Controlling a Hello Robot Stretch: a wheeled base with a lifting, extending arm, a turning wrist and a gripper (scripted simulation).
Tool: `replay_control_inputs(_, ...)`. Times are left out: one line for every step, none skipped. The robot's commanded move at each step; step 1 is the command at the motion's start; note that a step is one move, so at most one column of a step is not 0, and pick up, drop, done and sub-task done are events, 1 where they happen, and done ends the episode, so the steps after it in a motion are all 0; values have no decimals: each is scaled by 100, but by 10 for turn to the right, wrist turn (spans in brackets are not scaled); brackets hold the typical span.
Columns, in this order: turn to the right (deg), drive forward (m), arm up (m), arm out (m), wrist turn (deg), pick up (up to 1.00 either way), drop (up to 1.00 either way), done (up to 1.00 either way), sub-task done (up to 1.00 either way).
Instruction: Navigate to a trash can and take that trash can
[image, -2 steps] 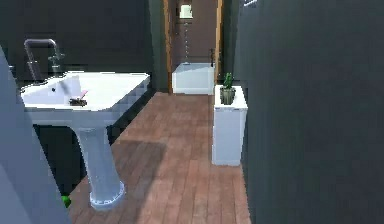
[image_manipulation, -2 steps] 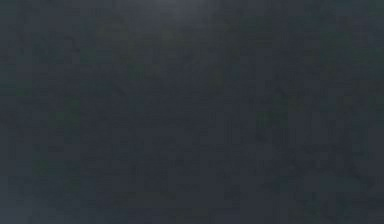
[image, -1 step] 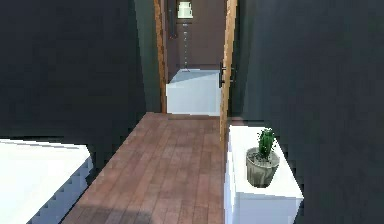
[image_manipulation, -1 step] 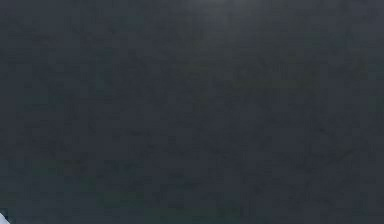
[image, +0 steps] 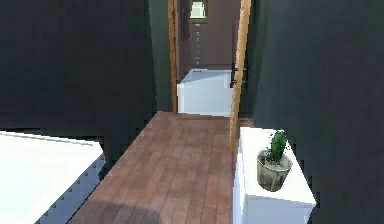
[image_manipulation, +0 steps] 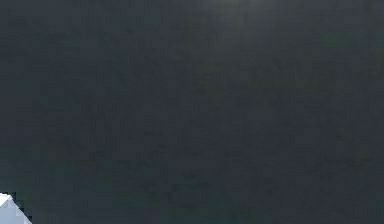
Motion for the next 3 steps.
replay_control_inputs(0, 55, 0, 0, 0, 0, 0, 0, 0)
replay_control_inputs(60, 0, 0, 0, 0, 0, 0, 0, 0)
replay_control_inputs(0, 100, 0, 0, 0, 0, 0, 0, 0)
